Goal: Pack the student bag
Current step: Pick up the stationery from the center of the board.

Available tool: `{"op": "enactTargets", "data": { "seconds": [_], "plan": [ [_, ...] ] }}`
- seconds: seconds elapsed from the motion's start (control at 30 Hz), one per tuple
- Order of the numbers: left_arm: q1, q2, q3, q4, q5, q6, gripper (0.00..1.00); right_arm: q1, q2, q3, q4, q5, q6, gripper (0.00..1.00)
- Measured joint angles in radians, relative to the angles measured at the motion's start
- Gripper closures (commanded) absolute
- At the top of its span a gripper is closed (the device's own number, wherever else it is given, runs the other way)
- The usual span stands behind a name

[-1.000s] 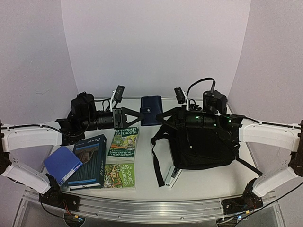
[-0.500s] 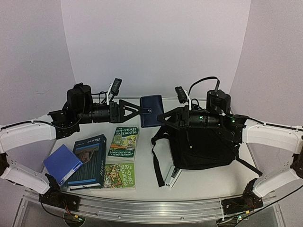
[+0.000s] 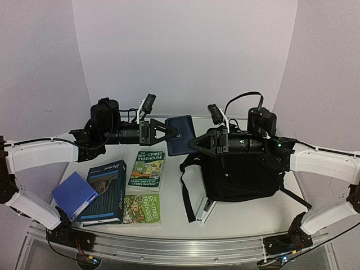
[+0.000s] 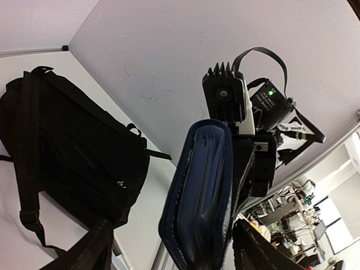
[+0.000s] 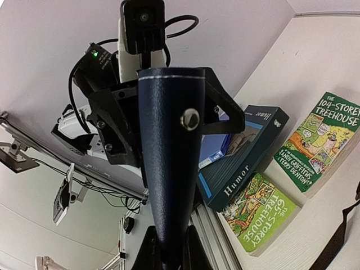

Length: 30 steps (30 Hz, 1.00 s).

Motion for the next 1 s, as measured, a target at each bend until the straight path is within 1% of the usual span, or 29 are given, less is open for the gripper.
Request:
{"op": "enactTargets", "data": {
  "seconds": [0.1, 0.2, 0.3, 0.33, 0.43, 0.47, 0.5, 0.53, 0.57, 0.63, 0.67, 0.73, 0.8, 0.83, 0.9, 0.93, 1.0],
  "plan": [
    [0.000, 0.006, 0.000, 0.025, 0.011, -0.013, 0.43, 0.000, 0.000, -0.004, 0.001, -0.001, -0.003, 1.00],
    [0.000, 0.007, 0.000, 0.044, 0.015, -0.023, 0.54, 0.000, 0.000, -0.007, 0.001, -0.002, -0.003, 1.00],
    [0.000, 0.007, 0.000, 0.063, 0.015, -0.037, 0.69, 0.000, 0.000, -0.009, 0.001, -0.003, -0.005, 1.00],
    [0.000, 0.008, 0.000, 0.068, 0.015, -0.042, 0.73, 0.000, 0.000, -0.009, 0.001, -0.003, -0.006, 0.99],
    [0.000, 0.010, 0.000, 0.084, 0.017, -0.049, 0.87, 0.000, 0.000, -0.010, 0.001, -0.001, -0.007, 0.88],
    [0.000, 0.013, 0.000, 0.091, 0.019, -0.055, 0.90, 0.000, 0.000, -0.011, -0.001, 0.003, -0.008, 0.83],
    [0.000, 0.014, 0.000, 0.097, 0.023, -0.061, 0.94, 0.000, 0.000, -0.012, -0.003, 0.009, -0.011, 0.76],
    [0.000, 0.014, 0.000, 0.102, 0.026, -0.064, 0.98, 0.000, 0.000, -0.014, -0.006, 0.015, -0.013, 0.65],
    [0.000, 0.014, 0.000, 0.104, 0.028, -0.065, 0.99, 0.000, 0.000, -0.014, -0.006, 0.021, -0.012, 0.54],
    [0.000, 0.014, 0.000, 0.101, 0.024, -0.068, 1.00, 0.000, 0.000, -0.015, -0.006, 0.038, -0.018, 0.26],
    [0.002, 0.015, 0.000, 0.094, 0.019, -0.068, 1.00, 0.000, -0.001, -0.015, -0.008, 0.053, -0.024, 0.18],
    [0.006, 0.016, -0.001, 0.077, -0.002, -0.068, 1.00, 0.000, -0.006, -0.012, -0.032, 0.101, -0.041, 0.08],
    [0.015, 0.016, -0.002, 0.043, -0.031, -0.072, 1.00, 0.001, -0.014, -0.002, -0.089, 0.171, -0.056, 0.03],
    [0.021, 0.016, -0.004, 0.027, -0.047, -0.078, 1.00, 0.003, -0.017, 0.009, -0.135, 0.220, -0.068, 0.02],
    [0.040, 0.016, -0.013, -0.002, -0.080, -0.093, 1.00, 0.005, -0.019, 0.047, -0.247, 0.359, -0.092, 0.02],
    [0.048, 0.017, -0.020, -0.014, -0.092, -0.099, 1.00, 0.005, -0.017, 0.075, -0.325, 0.455, -0.102, 0.02],
    [0.062, 0.023, -0.030, -0.033, -0.116, -0.113, 1.00, 0.005, -0.006, 0.121, -0.433, 0.583, -0.110, 0.02]
  ]
}}
